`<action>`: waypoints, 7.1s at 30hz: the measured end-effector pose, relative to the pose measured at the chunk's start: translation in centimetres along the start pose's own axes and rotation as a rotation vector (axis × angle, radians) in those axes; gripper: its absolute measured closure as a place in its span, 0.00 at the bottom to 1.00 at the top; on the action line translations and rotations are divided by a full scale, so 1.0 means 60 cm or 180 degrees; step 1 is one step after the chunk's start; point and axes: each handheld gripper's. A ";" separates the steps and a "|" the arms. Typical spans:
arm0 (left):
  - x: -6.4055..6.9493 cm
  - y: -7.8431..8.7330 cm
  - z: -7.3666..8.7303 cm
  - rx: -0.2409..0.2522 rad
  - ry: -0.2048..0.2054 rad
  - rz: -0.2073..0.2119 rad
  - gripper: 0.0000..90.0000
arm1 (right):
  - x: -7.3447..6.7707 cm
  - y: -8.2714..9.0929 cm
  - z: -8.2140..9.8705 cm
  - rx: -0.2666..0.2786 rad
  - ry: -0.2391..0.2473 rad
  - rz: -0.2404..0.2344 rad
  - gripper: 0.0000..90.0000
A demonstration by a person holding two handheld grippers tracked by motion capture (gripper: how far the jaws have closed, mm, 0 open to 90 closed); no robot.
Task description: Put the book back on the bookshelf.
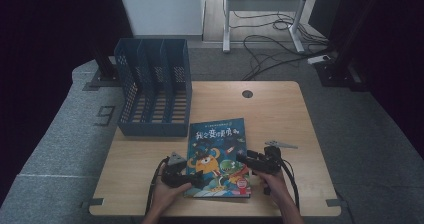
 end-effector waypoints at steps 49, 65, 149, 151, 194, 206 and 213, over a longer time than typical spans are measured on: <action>0.017 -0.006 -0.002 -0.0054 -0.0092 0.0048 0.23 | 0.000 -0.041 0.015 -0.0375 0.0267 0.0835 0.25; 0.011 -0.004 -0.001 -0.0024 -0.0001 0.0108 0.23 | 0.020 -0.004 -0.001 -0.0214 -0.0482 0.0102 0.24; 0.009 -0.001 0.001 -0.0037 -0.0059 0.0170 0.22 | 0.053 -0.046 -0.037 0.0002 -0.0113 0.0007 0.68; 0.008 -0.001 0.001 -0.0035 -0.0047 0.0183 0.22 | 0.055 -0.044 -0.038 0.0014 -0.0140 -0.0046 0.70; 0.053 0.008 0.003 -0.0318 -0.0369 0.0546 0.18 | 0.034 0.017 -0.057 0.0259 -0.0013 -0.0011 0.80; 0.079 0.005 0.006 -0.0431 -0.0566 0.0515 0.16 | 0.049 0.031 -0.059 0.0338 -0.0094 0.0061 0.80; 0.094 -0.001 0.011 -0.0377 -0.0663 0.0423 0.16 | 0.055 0.040 -0.060 0.0383 -0.0125 0.0107 0.81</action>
Point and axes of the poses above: each handheld gripper's, and its own axes: y roughly backward along the jaws, z roughly out of its underside, x roughly to its right, and after that the axes turned 4 degrees about -x, right-handed
